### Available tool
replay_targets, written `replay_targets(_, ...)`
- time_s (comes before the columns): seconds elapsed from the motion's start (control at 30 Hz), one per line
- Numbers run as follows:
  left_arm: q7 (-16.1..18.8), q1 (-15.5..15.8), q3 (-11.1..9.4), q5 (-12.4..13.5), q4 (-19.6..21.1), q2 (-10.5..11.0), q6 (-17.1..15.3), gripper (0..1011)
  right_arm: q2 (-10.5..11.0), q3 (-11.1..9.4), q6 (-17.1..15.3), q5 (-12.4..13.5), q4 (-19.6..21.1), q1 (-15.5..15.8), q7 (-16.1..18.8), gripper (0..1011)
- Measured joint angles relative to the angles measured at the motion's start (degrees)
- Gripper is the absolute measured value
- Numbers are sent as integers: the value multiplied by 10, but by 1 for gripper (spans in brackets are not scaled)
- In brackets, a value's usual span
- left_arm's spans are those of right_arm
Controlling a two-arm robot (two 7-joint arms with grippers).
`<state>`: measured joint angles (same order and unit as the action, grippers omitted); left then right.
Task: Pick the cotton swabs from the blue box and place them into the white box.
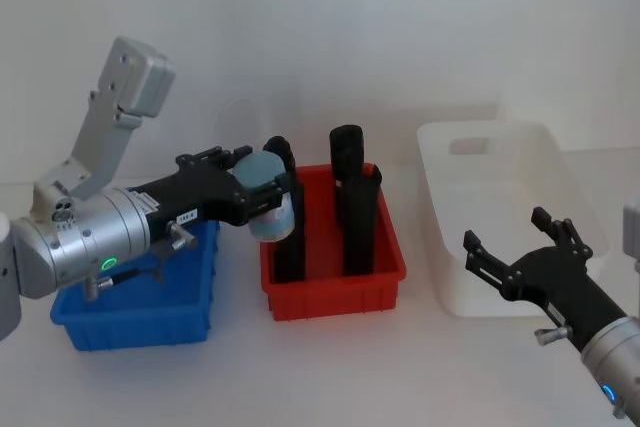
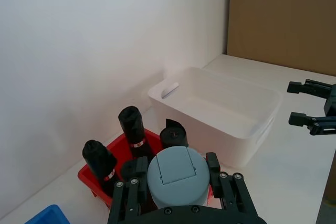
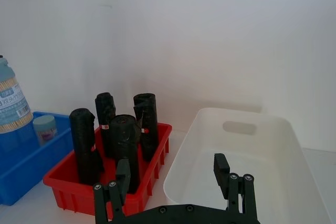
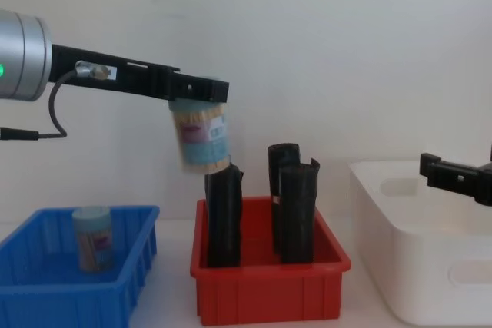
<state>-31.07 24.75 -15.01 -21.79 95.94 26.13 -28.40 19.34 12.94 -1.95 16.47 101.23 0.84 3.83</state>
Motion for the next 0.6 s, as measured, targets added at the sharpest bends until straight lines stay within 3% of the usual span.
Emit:
replay_targets(0.37, -31, 14, -8, 2, -2, -7, -13, 671, 0, 0, 0, 0, 0, 0, 1, 1001)
replay_targets(0.6, -41, 18, -10, 3, -2, -9, -17, 671, 1, 1, -7, -3, 3, -3, 21, 1001)
